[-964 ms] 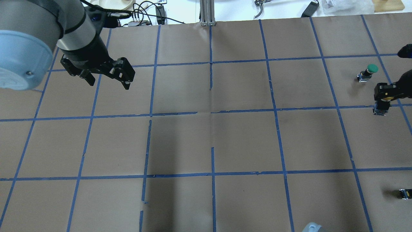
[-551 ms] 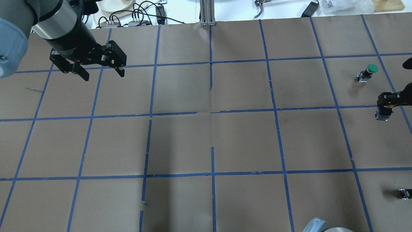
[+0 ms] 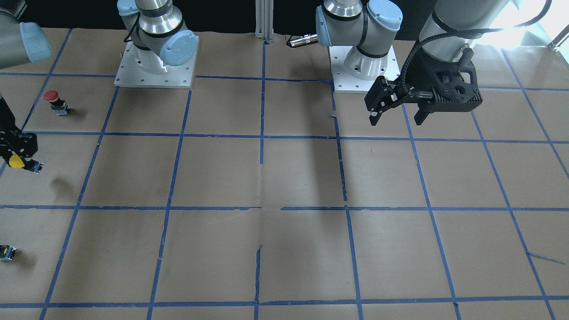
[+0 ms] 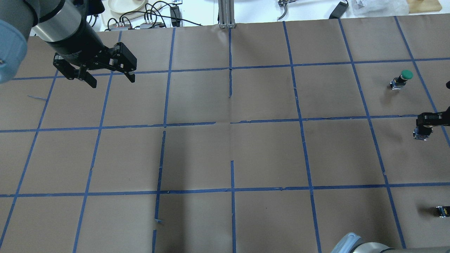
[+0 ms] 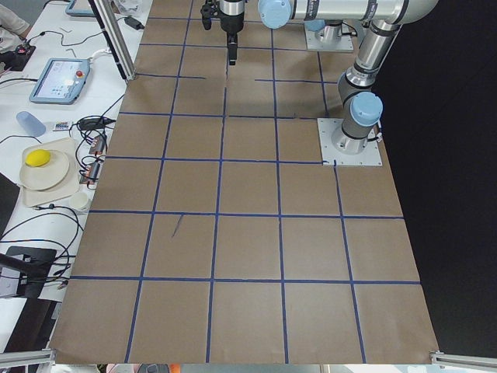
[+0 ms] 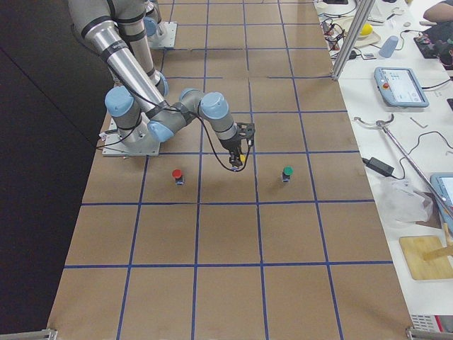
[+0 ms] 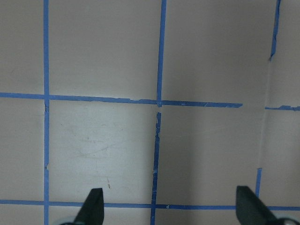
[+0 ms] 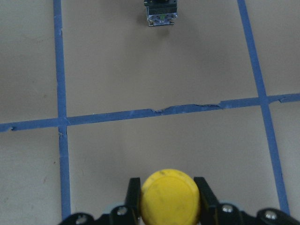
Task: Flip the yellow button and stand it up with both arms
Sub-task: 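Lower the yellow button upright onto the table with the right gripper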
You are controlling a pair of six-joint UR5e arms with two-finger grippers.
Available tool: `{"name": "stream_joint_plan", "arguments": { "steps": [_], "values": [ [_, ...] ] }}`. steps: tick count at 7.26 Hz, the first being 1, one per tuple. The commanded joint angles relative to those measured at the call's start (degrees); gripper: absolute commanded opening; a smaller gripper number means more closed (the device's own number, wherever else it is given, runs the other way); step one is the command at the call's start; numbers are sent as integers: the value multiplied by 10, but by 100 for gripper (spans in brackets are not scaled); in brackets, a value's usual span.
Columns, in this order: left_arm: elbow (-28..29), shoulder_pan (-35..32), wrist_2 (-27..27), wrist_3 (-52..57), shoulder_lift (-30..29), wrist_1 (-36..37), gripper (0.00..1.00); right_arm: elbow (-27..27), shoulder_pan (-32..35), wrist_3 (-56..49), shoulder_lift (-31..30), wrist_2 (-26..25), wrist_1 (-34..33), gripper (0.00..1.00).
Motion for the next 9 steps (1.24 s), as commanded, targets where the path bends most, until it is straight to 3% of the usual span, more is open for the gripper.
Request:
{"name": "stream_joint_plan", "arguments": {
  "steps": [1,2,9],
  "values": [
    [1,0,1,1,1,0,100,3,-14,-35,21,17,-4,6],
    [0,0,1,-1,-1,0,100,3,-15,-54,24,40,-2,6],
    [-5,0,-1,-2,-3,1,100,4,-26,-82,38,64,-4,7]
  ]
}}
